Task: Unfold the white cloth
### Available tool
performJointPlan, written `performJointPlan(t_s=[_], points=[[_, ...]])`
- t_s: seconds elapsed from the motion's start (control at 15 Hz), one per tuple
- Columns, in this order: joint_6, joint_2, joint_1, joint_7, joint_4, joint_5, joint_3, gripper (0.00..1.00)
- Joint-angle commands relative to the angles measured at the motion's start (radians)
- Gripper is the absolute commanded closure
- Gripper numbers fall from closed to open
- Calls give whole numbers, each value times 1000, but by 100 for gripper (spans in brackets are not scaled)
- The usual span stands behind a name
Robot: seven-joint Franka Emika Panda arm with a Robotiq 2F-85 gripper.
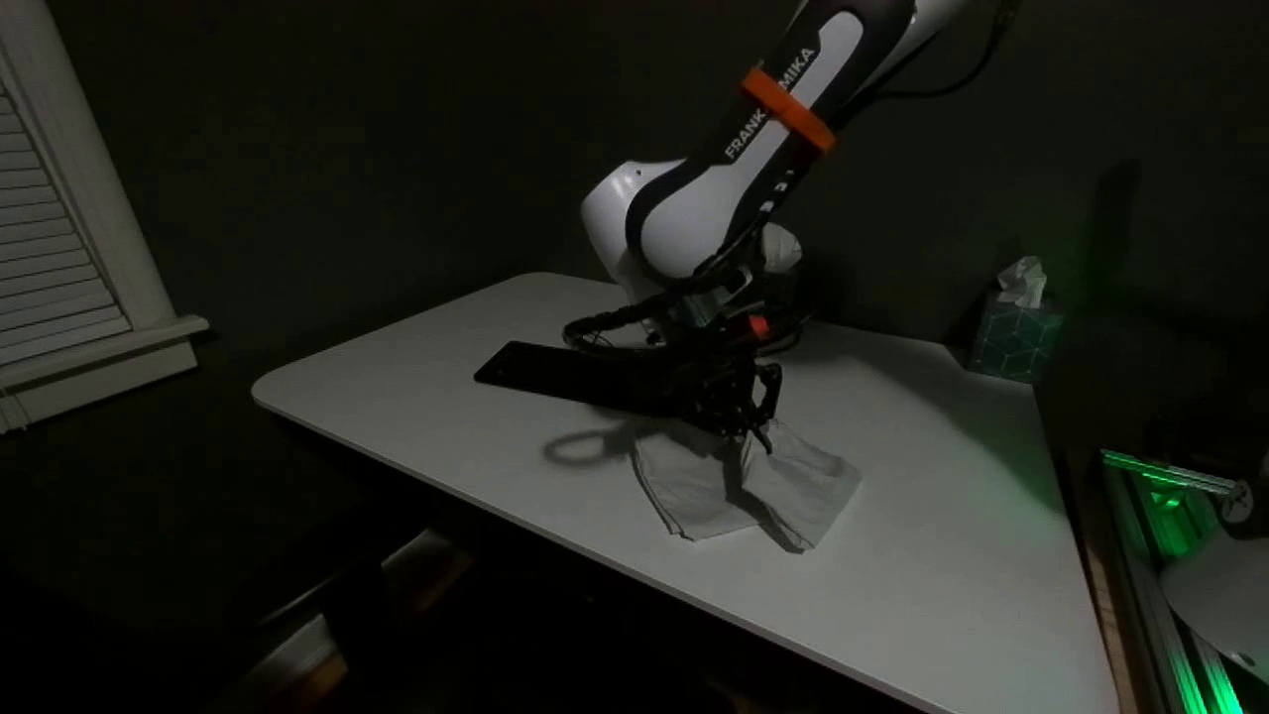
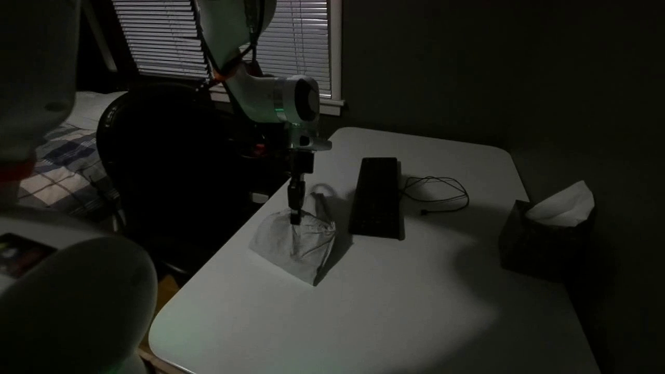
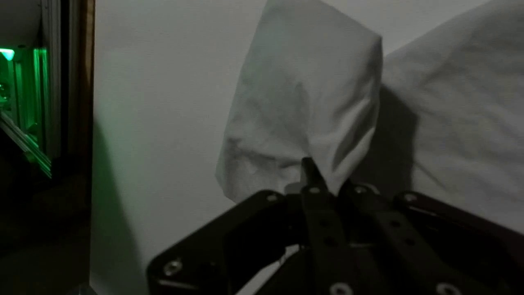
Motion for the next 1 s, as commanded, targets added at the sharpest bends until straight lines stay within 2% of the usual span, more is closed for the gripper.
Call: performJointPlan(t_s=[0.0, 0.4, 0.6, 0.93], points=[[-68, -60, 69, 45, 51, -105, 13, 98], [-59, -146, 109, 47, 143, -290, 40, 98], [-45, -168, 84, -17, 156, -323, 52, 98], [-53, -133, 33, -94, 159, -304, 42, 98]])
